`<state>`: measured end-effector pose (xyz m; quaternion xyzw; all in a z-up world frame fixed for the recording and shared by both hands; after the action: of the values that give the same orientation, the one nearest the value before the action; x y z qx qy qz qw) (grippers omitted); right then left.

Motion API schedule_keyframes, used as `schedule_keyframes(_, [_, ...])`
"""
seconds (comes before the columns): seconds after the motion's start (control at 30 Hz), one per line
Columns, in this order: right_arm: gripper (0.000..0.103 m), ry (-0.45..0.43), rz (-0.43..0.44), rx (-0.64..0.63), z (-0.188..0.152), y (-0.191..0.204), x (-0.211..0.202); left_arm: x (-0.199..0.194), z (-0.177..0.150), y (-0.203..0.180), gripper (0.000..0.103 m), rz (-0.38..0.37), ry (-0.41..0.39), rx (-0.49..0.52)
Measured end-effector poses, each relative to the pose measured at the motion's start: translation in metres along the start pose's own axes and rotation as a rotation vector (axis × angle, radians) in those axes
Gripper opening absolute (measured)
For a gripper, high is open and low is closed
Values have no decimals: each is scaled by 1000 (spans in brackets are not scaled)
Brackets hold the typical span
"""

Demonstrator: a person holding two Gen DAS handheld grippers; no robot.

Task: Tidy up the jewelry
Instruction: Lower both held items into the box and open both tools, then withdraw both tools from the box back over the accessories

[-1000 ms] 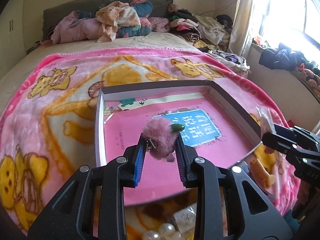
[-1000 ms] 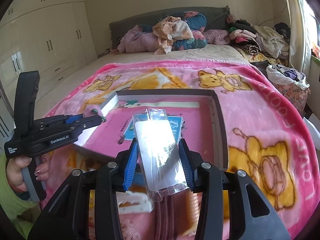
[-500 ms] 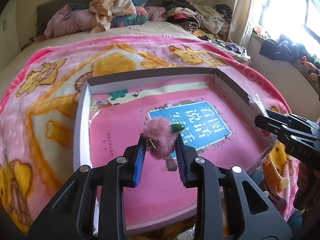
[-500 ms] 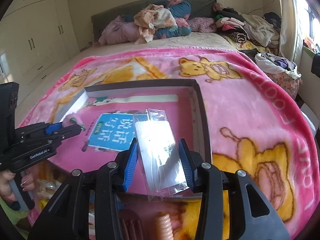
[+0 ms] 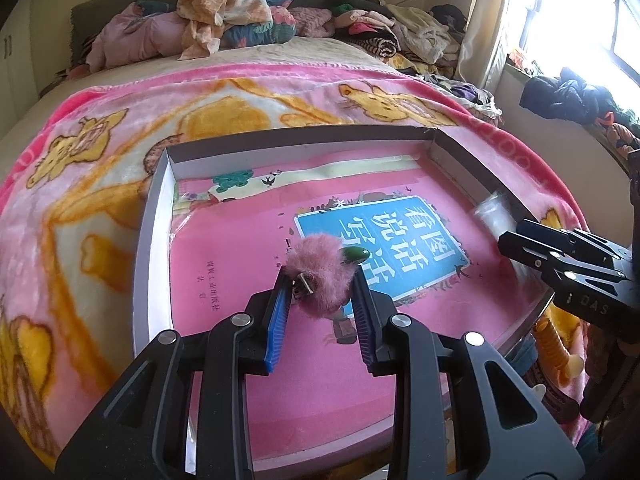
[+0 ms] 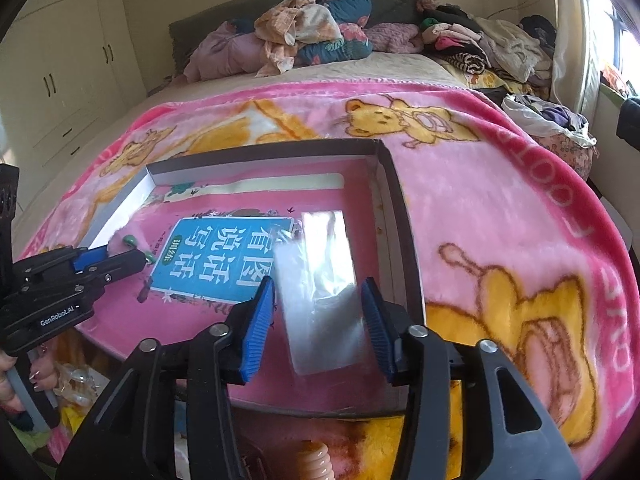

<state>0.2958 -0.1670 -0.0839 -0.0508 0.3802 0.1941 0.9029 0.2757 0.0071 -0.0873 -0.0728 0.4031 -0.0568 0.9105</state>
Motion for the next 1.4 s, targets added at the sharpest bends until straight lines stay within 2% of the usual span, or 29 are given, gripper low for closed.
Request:
schedule_keyframes(0.13, [55,-27,2,8,0,0,-10,-2,1,2,29,2,-7,-3])
schedule_keyframes(0.2, [62,-49,0,13,-1,0,-18,-5,2,2,33,5,-18,-3])
schedule_keyframes(0.27, [67,-65,-5,18,-1,1,-25,-10,2,2,41,9,-28,-2])
schedule_keyframes(0.5, [80,-117,-24,18,-8,5,-55,-29,1,-2,56,4,-72,5])
schedule_keyframes(0.8, [87,-175,-37,11,-16,14,-89,-55,-6,-12,75,-7,-123,13])
schedule_keyframes(0.93, [89,-194,-37,13,-21,17,-102,-66,-9,-15,88,-12,-149,18])
schedule_keyframes(1.03, [90,-211,-36,19,-27,20,-112,-73,-12,-15,88,-13,-166,12])
schedule_keyframes(1.07, [91,-217,-38,20,-29,21,-116,-76,-13,-14,91,-14,-176,11])
schedule_keyframes(1.4, [94,-280,-47,5,-45,33,-147,-111,-21,-17,91,-15,-273,27])
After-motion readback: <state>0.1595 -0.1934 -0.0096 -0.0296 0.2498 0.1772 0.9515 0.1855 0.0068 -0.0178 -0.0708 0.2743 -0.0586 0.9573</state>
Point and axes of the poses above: each gripper's, at about its wrist camera, not at the fingertips, and x roughly the way its jaws point, y to its left, z to its top, the point moved 4 cm from there along x, roughly the way its jaws point, and after that the axes turned 5 degrees about -x, right-handed, at the moved point
